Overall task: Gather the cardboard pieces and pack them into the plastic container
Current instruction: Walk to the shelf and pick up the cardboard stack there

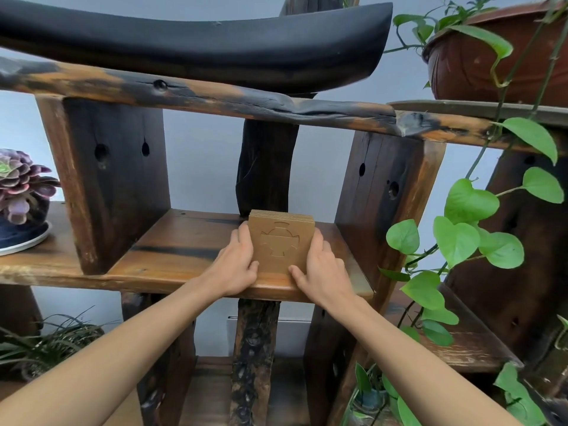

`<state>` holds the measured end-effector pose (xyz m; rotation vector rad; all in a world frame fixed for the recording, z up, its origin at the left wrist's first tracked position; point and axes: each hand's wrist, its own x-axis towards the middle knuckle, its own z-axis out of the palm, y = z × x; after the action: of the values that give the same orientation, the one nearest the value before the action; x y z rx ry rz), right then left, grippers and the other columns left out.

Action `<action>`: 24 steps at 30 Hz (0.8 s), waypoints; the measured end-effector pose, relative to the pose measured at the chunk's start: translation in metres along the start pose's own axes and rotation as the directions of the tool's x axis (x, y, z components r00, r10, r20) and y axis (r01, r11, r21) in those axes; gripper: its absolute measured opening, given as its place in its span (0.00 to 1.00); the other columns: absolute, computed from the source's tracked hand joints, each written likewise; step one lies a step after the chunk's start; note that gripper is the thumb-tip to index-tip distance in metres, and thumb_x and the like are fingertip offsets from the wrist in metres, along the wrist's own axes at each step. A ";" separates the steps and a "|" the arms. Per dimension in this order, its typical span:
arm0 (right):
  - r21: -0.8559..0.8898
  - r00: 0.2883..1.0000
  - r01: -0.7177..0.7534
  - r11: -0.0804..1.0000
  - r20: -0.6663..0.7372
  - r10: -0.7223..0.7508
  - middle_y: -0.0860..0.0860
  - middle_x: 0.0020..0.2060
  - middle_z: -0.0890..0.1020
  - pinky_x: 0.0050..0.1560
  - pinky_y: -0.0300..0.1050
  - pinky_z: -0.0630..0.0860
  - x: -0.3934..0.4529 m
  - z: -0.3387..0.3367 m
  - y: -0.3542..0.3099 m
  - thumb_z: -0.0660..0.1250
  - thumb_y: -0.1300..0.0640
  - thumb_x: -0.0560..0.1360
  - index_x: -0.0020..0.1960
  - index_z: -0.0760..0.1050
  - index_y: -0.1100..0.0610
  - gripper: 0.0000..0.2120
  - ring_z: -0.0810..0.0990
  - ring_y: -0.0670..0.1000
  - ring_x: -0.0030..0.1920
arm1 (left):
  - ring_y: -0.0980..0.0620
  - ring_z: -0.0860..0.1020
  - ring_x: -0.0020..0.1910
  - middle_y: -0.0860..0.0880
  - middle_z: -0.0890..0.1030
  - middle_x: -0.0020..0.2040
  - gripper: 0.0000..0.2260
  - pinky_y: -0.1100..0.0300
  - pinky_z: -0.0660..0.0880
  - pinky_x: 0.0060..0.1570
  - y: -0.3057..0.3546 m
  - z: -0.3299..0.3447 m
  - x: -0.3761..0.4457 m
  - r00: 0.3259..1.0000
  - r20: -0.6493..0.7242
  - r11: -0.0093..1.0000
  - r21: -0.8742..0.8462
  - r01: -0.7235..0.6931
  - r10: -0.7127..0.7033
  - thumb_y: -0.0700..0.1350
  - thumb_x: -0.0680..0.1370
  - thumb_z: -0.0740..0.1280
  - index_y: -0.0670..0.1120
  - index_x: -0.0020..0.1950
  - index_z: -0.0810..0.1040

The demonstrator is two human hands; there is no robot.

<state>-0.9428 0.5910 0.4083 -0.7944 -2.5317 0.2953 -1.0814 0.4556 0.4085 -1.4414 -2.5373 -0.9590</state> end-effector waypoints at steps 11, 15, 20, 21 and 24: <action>0.057 0.997 0.054 0.997 -0.067 -0.050 0.55 0.70 0.73 0.62 0.55 0.78 -0.006 0.007 0.002 0.66 0.48 0.81 0.81 0.49 0.53 0.37 0.80 0.58 0.63 | 0.42 0.74 0.68 0.43 0.64 0.75 0.37 0.47 0.72 0.67 -0.003 0.004 -0.006 0.999 -0.037 0.998 -0.044 0.036 -0.038 0.40 0.78 0.68 0.47 0.79 0.48; 0.170 0.998 0.030 0.985 -0.064 -0.019 0.53 0.70 0.75 0.66 0.58 0.75 -0.002 0.005 0.009 0.67 0.48 0.81 0.79 0.54 0.49 0.33 0.78 0.57 0.65 | 0.41 0.73 0.69 0.42 0.64 0.76 0.35 0.46 0.70 0.69 -0.004 -0.003 -0.006 0.999 0.018 0.998 -0.057 0.030 -0.029 0.40 0.79 0.67 0.48 0.78 0.48; 0.568 0.997 -0.056 0.821 -0.005 0.071 0.45 0.62 0.78 0.51 0.37 0.76 -0.011 0.003 0.021 0.70 0.48 0.80 0.74 0.65 0.44 0.25 0.78 0.43 0.53 | 0.45 0.71 0.71 0.45 0.65 0.76 0.33 0.45 0.69 0.72 0.000 -0.010 -0.015 0.999 0.053 0.995 -0.098 0.014 -0.009 0.41 0.79 0.67 0.50 0.77 0.49; 0.597 0.997 -0.059 0.800 -0.006 0.079 0.45 0.62 0.79 0.50 0.34 0.75 -0.014 0.004 0.023 0.70 0.49 0.79 0.73 0.68 0.46 0.24 0.78 0.42 0.54 | 0.46 0.71 0.71 0.46 0.65 0.76 0.34 0.46 0.69 0.72 0.002 -0.011 -0.017 0.998 0.057 0.994 -0.105 0.005 0.001 0.41 0.79 0.67 0.50 0.77 0.49; 0.697 0.996 -0.068 0.714 0.008 0.088 0.44 0.60 0.80 0.55 0.36 0.79 -0.025 0.005 0.028 0.70 0.50 0.80 0.69 0.72 0.48 0.19 0.80 0.44 0.58 | 0.48 0.70 0.71 0.49 0.66 0.76 0.34 0.48 0.68 0.71 0.006 -0.016 -0.023 0.998 0.048 0.991 -0.132 -0.030 0.036 0.41 0.79 0.67 0.54 0.77 0.50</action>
<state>-0.9140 0.5984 0.3854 -0.5751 -2.0836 1.1816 -1.0674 0.4325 0.4163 -1.5560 -2.5191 -1.1181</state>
